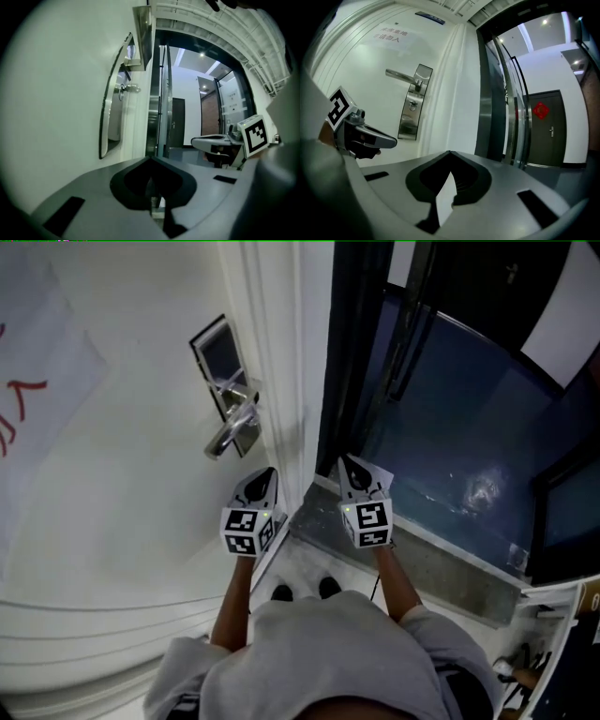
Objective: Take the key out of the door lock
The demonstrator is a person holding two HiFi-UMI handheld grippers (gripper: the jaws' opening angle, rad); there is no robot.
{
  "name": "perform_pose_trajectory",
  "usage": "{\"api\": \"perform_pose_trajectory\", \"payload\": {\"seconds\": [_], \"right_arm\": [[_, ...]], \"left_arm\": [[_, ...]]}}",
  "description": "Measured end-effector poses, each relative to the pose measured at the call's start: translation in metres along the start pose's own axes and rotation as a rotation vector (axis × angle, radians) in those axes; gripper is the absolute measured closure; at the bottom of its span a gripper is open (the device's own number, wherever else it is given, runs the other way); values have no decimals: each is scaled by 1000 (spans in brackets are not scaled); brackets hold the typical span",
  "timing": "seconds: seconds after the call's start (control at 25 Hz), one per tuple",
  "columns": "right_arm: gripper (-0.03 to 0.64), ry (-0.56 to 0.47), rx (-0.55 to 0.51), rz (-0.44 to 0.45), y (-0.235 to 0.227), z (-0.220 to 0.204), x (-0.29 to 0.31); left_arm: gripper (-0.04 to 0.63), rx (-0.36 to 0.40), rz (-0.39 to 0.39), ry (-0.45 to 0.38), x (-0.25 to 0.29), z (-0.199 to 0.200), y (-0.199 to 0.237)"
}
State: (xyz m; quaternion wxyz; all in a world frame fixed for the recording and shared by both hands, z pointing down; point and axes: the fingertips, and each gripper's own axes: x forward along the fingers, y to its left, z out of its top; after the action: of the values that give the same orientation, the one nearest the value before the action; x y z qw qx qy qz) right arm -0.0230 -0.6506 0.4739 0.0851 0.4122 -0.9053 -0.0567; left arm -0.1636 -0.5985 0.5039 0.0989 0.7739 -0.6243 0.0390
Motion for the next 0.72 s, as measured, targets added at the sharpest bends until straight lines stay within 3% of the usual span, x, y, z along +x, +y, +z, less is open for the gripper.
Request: {"api": "perform_pose_trajectory", "payload": {"seconds": [0.4, 0.72], "right_arm": [[594, -101, -22, 240, 76, 40, 29], [594, -148, -55, 342, 114, 63, 33]], "left_arm": [[577, -4, 194, -36, -63, 10, 36], [577, -14, 287, -52, -96, 9, 54]]}}
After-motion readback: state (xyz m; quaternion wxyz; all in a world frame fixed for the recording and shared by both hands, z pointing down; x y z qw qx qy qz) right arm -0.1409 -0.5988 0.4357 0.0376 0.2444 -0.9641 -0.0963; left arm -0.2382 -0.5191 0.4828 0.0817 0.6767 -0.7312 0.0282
